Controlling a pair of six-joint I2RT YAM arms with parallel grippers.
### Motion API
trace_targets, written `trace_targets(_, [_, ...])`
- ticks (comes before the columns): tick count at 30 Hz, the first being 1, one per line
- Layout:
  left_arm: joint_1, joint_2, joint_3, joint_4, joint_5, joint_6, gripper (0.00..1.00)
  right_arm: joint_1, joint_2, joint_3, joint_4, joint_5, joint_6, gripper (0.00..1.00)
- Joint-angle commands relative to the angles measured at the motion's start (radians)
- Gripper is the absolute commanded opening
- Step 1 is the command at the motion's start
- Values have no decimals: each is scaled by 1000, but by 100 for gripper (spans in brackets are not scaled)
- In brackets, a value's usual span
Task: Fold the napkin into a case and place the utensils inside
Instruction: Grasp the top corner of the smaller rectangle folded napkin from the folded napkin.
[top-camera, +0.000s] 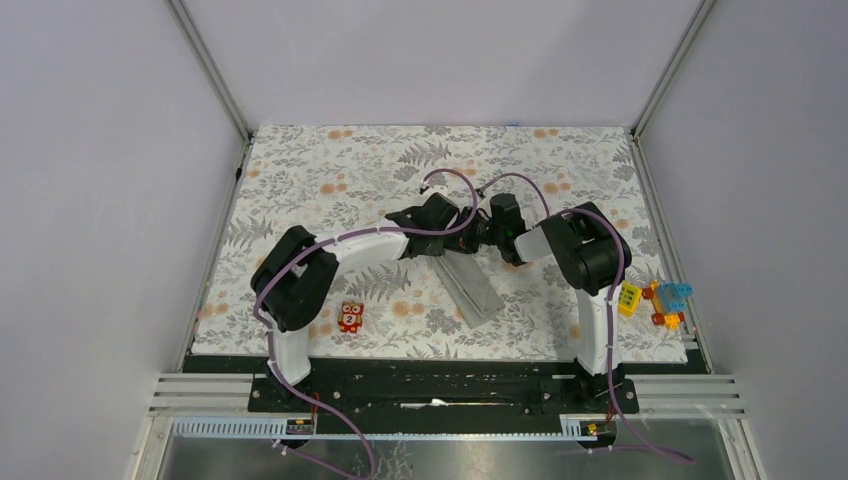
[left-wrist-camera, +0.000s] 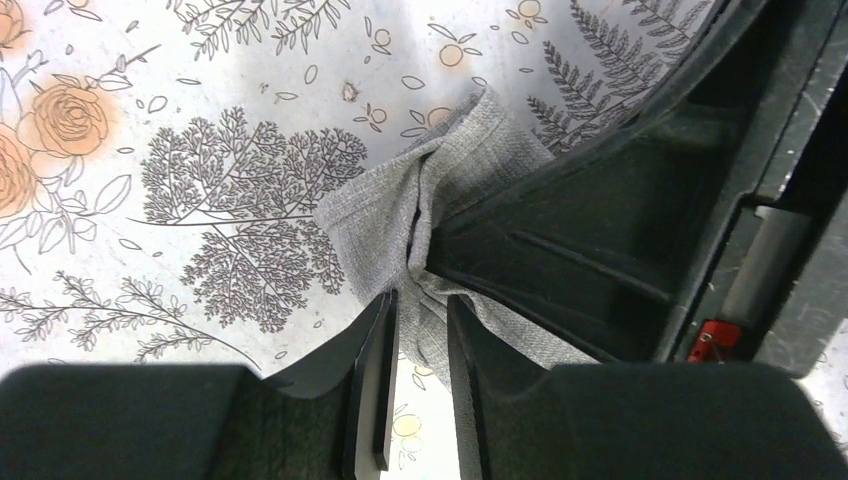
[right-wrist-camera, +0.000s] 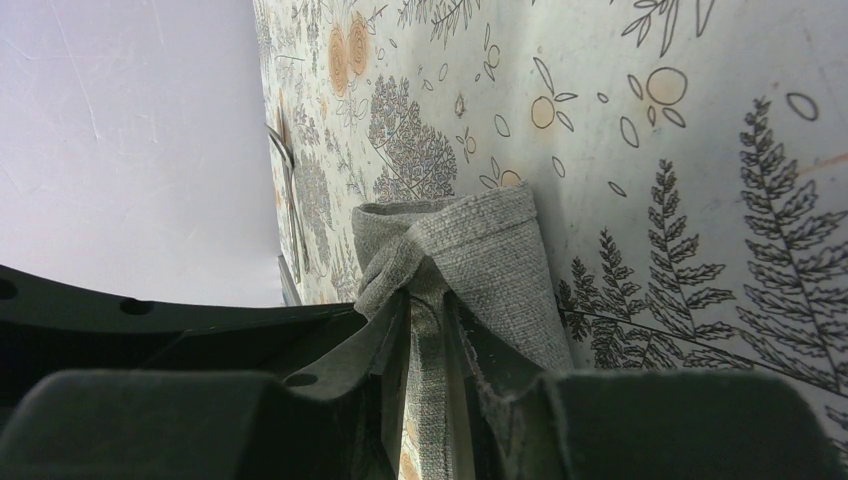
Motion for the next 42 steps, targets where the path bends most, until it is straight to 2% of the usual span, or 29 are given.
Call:
trace_targets(1, [-1,20,63,-16,-70,21,28,7,4,2,29,1,-19,25])
trace_targets(6, [-3,53,103,-37,-97,35,21,11,-3,7,13,2,-30,25])
trace_targets(11, [-3,36,96,-43,-121,46,1,12,-49,0,-22,9,-53,25])
trace_targets(22, [-3,-101,-46,88,-90,49,0,6,-89,17,-76,4,-90,27])
trace_targets(24, [-3,-106,-49,98,-79,51,0,8,-70,23,-61,-4,-78,24])
trace_targets(27, [-3,-101,-50,109,-60,51,0,22,-47,40,-49,-6,-69,14])
trace_targets(31, [-3,-93,-47,108,-50,50,0,36,-47,37,-42,-3,-62,8])
trace_targets(42, [-2,-104,-71,109,-64,49,0,8,-100,24,-74,7,-84,12])
